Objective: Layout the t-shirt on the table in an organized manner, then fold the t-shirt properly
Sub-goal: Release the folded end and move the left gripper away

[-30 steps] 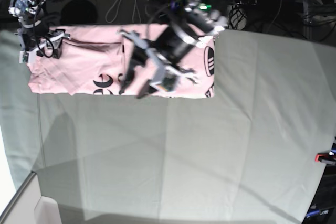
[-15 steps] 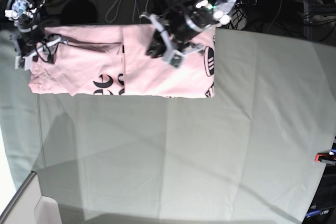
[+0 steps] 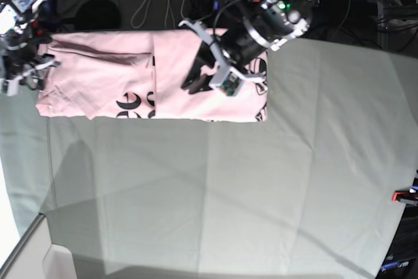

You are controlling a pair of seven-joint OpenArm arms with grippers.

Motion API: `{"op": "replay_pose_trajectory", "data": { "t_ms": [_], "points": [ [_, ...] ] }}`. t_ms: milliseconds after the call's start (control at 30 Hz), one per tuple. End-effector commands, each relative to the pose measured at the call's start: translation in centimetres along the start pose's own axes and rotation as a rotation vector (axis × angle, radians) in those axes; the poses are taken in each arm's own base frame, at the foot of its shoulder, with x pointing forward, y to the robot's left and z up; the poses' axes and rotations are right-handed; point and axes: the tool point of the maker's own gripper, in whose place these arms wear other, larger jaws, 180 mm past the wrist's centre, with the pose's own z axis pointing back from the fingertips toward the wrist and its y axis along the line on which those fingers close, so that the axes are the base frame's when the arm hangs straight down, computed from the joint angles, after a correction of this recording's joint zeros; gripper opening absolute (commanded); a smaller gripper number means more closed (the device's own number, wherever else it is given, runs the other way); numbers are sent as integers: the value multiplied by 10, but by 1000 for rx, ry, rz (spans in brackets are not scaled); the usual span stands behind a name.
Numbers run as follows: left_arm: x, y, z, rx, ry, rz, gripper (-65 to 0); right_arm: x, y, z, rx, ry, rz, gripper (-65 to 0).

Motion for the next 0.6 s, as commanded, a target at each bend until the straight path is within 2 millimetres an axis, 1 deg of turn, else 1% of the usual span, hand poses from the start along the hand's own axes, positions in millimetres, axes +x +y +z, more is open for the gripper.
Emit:
{"op": "replay_pose_trajectory", "data": {
  "t_ms": [0,67,133,267,400,467,567],
  "points": [
    [9,0,2,-8,-34,-6,-575,14,-8,-1,-12,-47,-4,-281],
    [8,14,6,28,-30,-8,-575,10,-13,-4,-14,-33,-14,-250],
    [4,27,12,73,-26,8,-575,3,-13,-5,-9,-14,-22,-227],
    [8,53,22,138,-49,56,-575,-4,-9,-5,0,0,-30,-218],
    [16,82,35,200,-91,130,-575,-9,2,-6,14,4,-46,-218],
    [20,97,42,238,-110,149,-575,-8,6,-7,26,4,-37,-218],
    [17,115,50,289,-109,158,-575,-18,17,-7,59,33,-4,-218]
  ]
}}
